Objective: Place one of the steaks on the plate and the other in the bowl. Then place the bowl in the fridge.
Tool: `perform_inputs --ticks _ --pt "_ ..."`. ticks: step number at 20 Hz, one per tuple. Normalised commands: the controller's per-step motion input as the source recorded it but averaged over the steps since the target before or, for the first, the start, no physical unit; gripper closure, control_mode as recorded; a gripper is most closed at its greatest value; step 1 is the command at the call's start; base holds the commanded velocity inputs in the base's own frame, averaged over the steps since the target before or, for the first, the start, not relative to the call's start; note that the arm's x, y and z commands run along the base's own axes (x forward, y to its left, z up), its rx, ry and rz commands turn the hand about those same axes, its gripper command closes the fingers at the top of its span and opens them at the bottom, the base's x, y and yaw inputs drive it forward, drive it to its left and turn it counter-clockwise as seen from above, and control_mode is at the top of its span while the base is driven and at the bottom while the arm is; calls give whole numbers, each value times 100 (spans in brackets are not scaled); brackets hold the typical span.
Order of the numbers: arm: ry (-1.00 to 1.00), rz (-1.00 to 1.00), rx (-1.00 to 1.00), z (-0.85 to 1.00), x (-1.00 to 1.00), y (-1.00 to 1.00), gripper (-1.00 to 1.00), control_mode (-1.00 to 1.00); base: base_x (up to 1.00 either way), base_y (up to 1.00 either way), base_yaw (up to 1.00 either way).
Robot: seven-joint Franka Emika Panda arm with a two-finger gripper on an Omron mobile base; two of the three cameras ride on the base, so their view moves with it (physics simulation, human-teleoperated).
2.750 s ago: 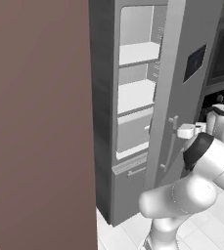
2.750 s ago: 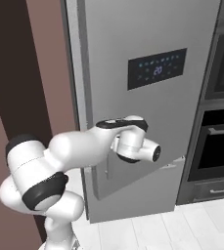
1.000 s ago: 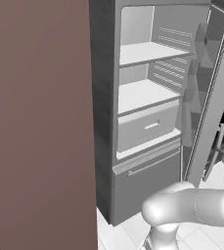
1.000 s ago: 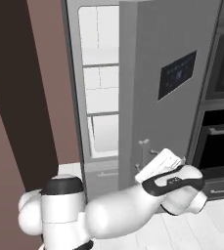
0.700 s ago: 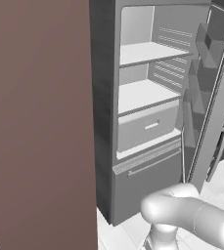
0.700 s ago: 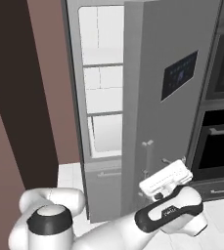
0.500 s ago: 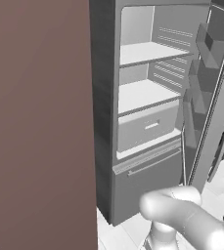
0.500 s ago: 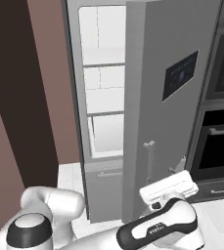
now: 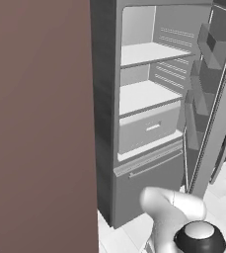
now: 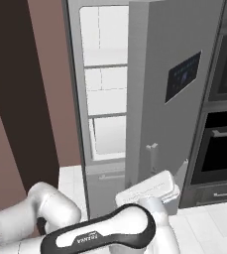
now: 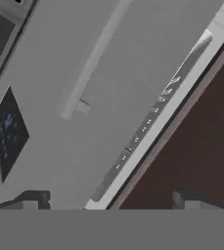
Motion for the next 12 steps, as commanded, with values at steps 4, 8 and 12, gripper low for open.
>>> perform_inputs --ticks 4,8,12 --pt "19 1 -37 25 -1 98 -100 -100 0 0 0" --pt "16 0 -34 17 -48 39 -100 -100 0 0 0" --pt "11 0 -38 4 -54 29 -100 -100 0 0 0"
